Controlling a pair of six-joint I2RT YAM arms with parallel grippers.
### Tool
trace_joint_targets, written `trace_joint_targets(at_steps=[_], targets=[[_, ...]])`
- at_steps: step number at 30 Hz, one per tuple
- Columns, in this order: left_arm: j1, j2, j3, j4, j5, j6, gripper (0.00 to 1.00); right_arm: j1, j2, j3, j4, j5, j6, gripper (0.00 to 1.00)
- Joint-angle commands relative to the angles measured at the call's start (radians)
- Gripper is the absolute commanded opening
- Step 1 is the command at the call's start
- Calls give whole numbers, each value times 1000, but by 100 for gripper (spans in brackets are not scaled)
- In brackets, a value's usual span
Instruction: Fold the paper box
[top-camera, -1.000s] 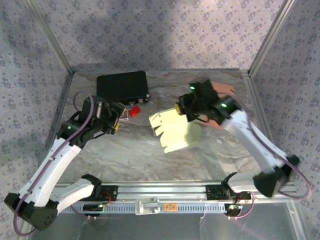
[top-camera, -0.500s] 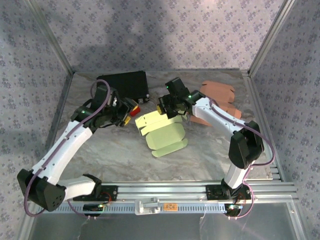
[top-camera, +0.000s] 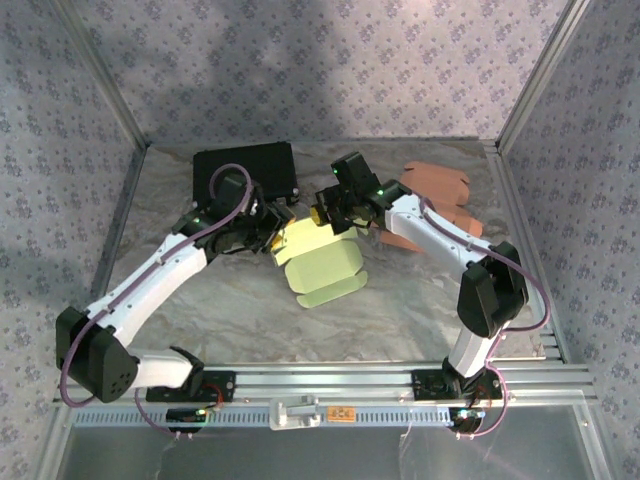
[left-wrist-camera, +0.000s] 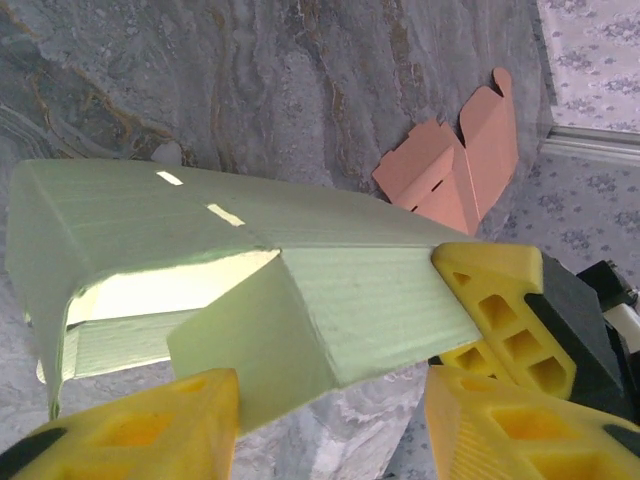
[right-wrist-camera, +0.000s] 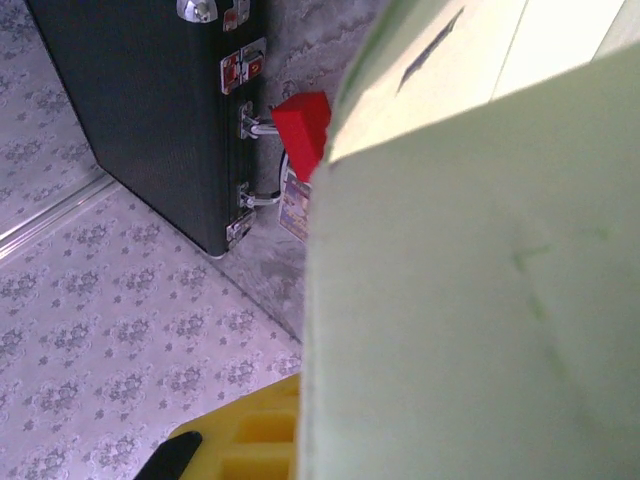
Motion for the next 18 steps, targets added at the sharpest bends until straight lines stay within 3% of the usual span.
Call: trace_joint_targets(at_steps=[1,5,11,18], targets=[[-7,23,-11,77,-7,-8,46,-4,16,-2,14,-26,21,0],[-7,47,33,68,-6,26,39,-12,7,-21,20,-28,26,0],[57,-43,46,-31,-16,107,62,-42,-10,-94,83,-44,26,0],[212,-176,-76,-106,15,243,60,-44,0,-210,375,-63,-74,0]])
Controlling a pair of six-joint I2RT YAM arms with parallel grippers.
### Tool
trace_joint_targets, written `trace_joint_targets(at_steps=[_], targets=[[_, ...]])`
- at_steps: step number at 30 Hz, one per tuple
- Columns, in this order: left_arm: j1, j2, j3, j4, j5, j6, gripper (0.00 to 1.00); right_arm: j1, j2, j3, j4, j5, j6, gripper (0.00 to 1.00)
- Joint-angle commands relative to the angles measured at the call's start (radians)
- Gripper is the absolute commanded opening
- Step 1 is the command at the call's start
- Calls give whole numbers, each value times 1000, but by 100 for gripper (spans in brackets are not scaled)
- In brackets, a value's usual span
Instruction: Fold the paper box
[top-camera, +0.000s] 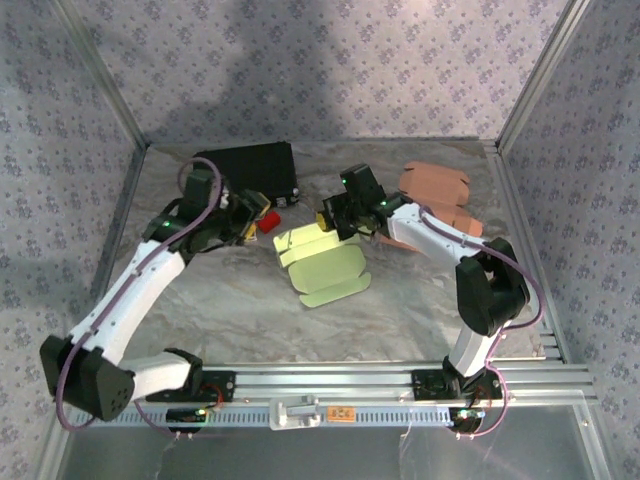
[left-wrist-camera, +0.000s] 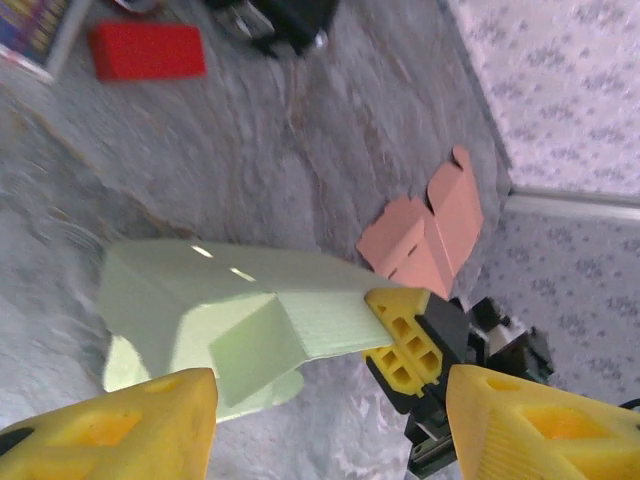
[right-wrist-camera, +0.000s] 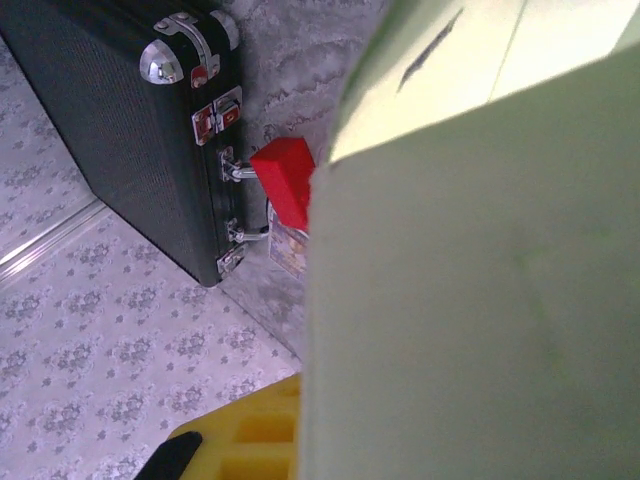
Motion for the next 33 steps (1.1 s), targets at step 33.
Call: trace_joint_targets(at_steps=[33], targets=[[103,-154,-500,286,48,830,38,0,177,-121,454,-221,-359,0]])
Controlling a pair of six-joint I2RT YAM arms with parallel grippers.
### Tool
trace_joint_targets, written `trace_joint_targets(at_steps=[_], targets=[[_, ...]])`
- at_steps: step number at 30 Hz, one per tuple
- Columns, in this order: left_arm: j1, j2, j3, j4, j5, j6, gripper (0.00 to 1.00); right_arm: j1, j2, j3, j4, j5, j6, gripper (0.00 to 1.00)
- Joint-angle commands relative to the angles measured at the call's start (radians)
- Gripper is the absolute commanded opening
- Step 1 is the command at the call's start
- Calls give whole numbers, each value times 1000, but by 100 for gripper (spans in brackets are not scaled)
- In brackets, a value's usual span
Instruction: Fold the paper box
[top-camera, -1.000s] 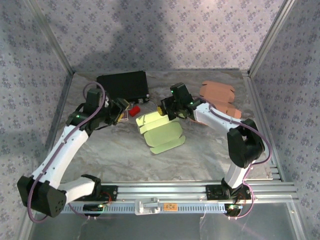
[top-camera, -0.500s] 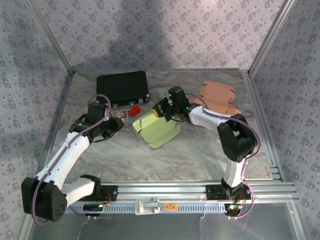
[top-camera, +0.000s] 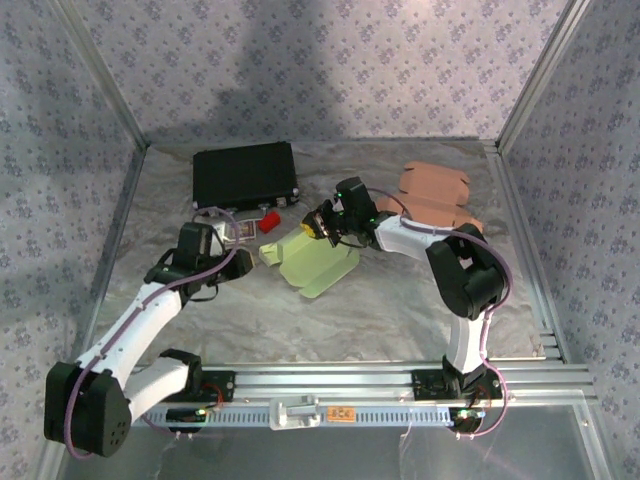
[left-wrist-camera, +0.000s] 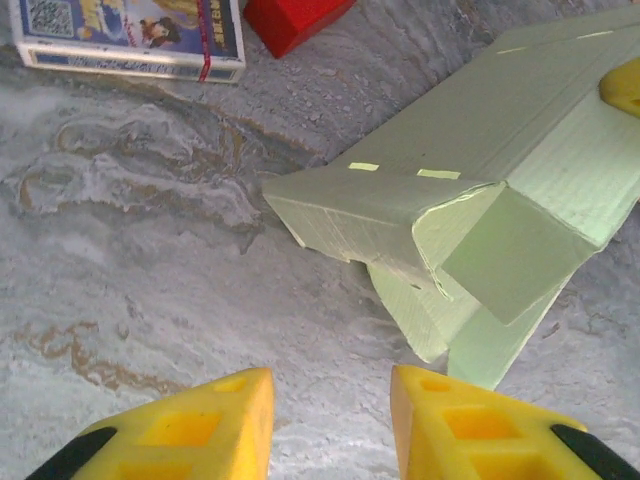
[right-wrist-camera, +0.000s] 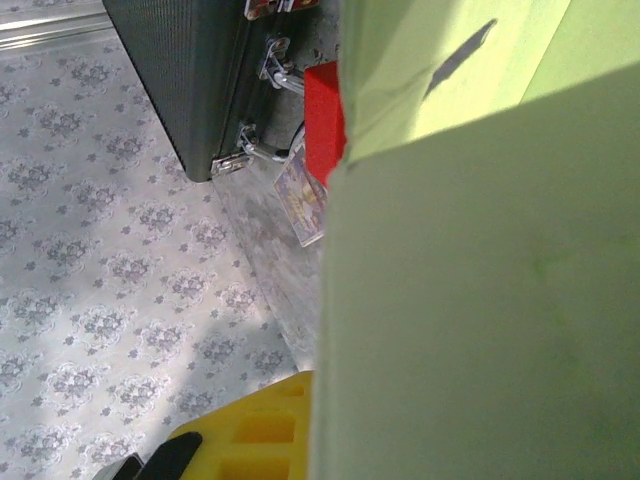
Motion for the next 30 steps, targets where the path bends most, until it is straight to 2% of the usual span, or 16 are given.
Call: trace_joint_targets(at_steps=[1,6,15,19,26,30], targets=[[4,20,-8,88,6,130,38,-2,28,5,-8,-21,-28,0],[4,75,9,101,-19,159,41,-9,40,41,-2,-30,-37,1],[6,143,61,117,-9,143,44,-10,42,73,-5,-36,-28,18],[6,185,87,112,19,139,44,-11,30,80,-4,-31,-18,23],[6,219,102,128,47,119,43,-9,28,89,7,-22,-6,21],[6,228,103,126,59,111,43,-9,44,91,16,-15,9,12]])
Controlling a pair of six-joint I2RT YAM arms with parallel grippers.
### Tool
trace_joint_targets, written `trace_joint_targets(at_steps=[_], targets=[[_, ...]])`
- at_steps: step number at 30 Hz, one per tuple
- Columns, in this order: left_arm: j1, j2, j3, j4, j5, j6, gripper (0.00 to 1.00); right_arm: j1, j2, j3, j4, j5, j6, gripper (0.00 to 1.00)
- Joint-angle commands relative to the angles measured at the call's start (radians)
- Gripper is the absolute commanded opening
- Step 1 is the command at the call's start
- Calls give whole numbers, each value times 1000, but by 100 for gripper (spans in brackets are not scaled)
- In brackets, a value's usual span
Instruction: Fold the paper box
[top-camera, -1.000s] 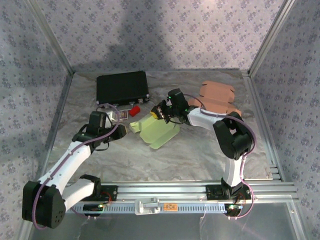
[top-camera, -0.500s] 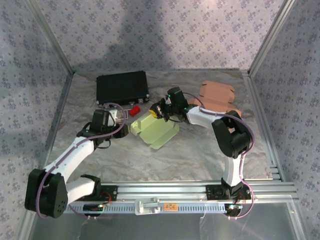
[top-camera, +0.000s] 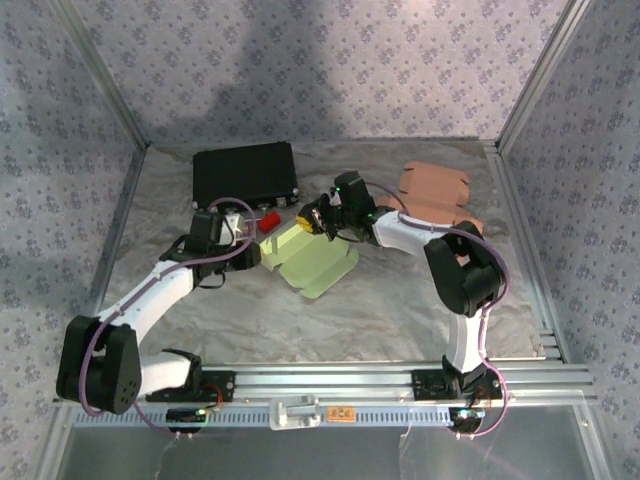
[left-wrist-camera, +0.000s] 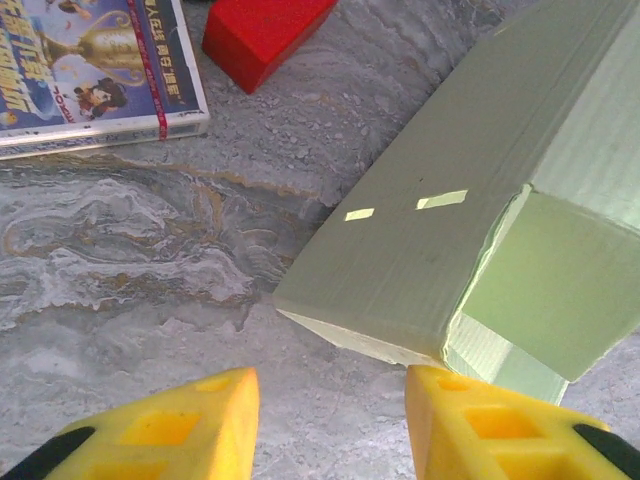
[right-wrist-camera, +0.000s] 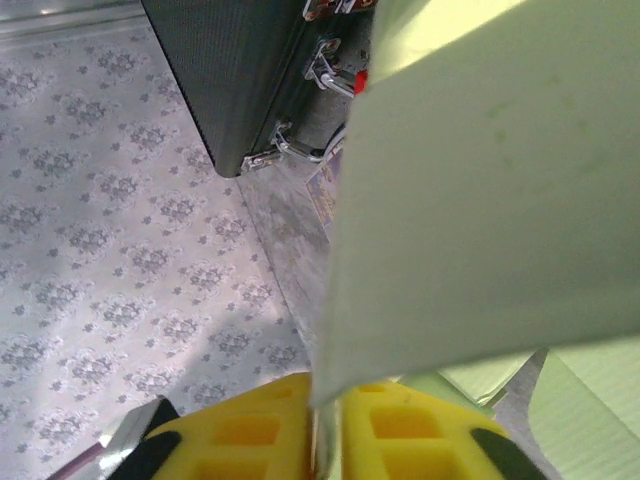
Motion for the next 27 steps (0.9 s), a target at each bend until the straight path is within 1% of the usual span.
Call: trace_joint_targets(at_steps=[1,7,11,13,17,22,24,27], targets=[[6,6,36,14,32,-11,43,-1,18,29,15,8,19,11],[6,3,36,8,48,-17,42,-2,21,29,32,19,23,6],[6,2,40,6,75,-19,42,-1,34,24,46,19,30,0],[5,-6,46,-5,88,-20,42,-4,38,13,64,22,35,0],[9,-61,55,-62,63,0,43,-12,26,-29,109,31,34,0],[60,-112,31,-120,90,50,43,-31,19,-117,241,10,31,0],[70,-107,19,-117,88,77,43,-37,24,-132,269,-6,24,0],[71,-92,-6,-51,93,123,42,-44,34,-157,326,-29,15,0]])
